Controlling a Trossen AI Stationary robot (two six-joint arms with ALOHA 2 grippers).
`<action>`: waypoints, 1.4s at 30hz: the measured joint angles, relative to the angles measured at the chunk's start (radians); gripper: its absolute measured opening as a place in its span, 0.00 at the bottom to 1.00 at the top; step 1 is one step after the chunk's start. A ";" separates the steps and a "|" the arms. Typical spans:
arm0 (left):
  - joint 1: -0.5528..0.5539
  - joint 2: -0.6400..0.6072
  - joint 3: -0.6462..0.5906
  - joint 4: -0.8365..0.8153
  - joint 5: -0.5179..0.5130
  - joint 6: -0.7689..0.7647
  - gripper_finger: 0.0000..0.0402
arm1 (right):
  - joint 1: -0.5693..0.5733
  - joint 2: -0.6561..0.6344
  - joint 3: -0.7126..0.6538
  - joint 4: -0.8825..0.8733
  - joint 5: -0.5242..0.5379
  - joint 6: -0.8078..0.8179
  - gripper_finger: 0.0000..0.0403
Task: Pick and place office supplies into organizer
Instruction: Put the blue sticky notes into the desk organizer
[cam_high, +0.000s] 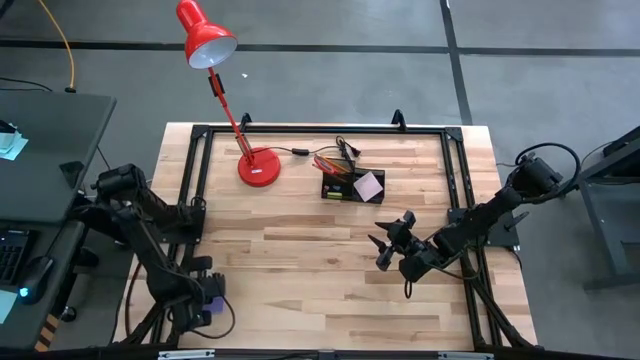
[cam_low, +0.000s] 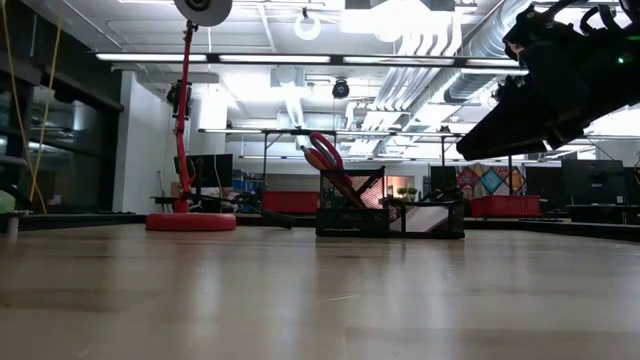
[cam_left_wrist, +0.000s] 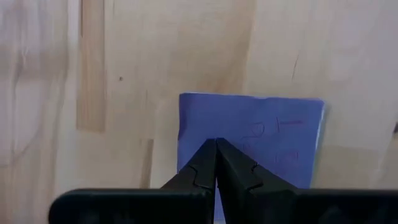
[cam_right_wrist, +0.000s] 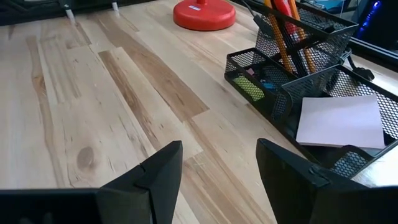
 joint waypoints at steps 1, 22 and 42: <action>0.000 0.010 0.000 0.009 -0.007 0.003 0.00 | 0.000 0.000 0.000 0.000 0.000 0.000 0.49; 0.082 0.087 -0.014 0.200 -0.304 0.126 0.00 | 0.000 0.000 0.000 0.007 0.008 0.023 0.49; 0.417 0.167 -0.068 0.610 -0.305 0.654 0.00 | 0.002 -0.001 0.000 0.033 -0.031 0.023 0.49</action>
